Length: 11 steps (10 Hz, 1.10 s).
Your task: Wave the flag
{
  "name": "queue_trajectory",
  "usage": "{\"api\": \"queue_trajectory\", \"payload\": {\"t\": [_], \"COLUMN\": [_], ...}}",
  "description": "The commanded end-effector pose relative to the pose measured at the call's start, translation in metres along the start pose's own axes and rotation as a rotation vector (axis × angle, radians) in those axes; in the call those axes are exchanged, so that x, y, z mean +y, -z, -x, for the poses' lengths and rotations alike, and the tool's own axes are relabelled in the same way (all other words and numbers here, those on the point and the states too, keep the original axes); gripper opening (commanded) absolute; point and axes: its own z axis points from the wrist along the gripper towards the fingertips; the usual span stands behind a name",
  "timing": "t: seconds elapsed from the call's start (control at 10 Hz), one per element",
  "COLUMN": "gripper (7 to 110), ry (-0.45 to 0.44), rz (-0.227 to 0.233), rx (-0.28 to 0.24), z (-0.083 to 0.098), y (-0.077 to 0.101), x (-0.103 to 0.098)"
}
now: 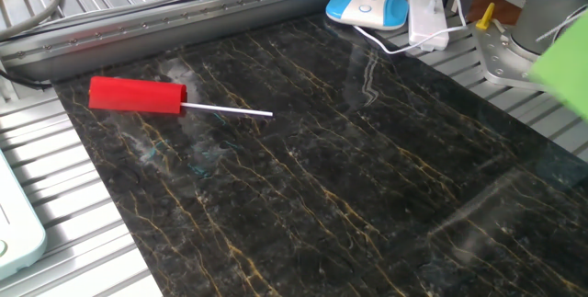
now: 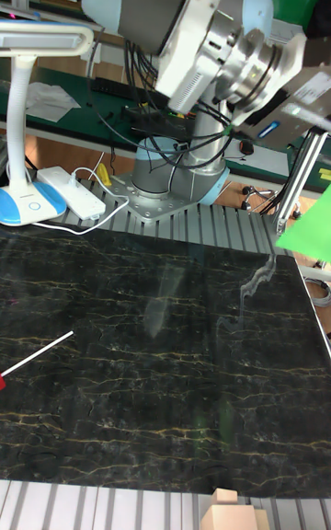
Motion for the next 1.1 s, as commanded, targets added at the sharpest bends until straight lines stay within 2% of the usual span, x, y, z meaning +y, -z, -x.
{"api": "queue_trajectory", "payload": {"t": [0.0, 0.1, 0.2, 0.3, 0.5, 0.6, 0.8, 0.9, 1.0], "gripper": [7, 7, 7, 7, 7, 7, 7, 7, 7], "ry": [0.057, 0.14, 0.199, 0.238, 0.297, 0.309, 0.325, 0.386, 0.408], "rz": [-0.143, -0.389, -0.553, -0.669, -0.833, -0.875, -0.9, -0.989, -1.062], "rx": [-0.052, -0.143, -0.198, -0.236, -0.289, -0.299, -0.295, -0.286, -0.308], "z": [0.01, 0.037, 0.054, 0.066, 0.084, 0.089, 0.091, 0.099, 0.109], "y": [-0.005, 0.012, 0.03, 0.045, 0.072, 0.08, 0.086, 0.106, 0.125], "x": [-0.027, -0.082, -0.114, -0.133, -0.157, -0.162, -0.167, -0.179, -0.188]}}
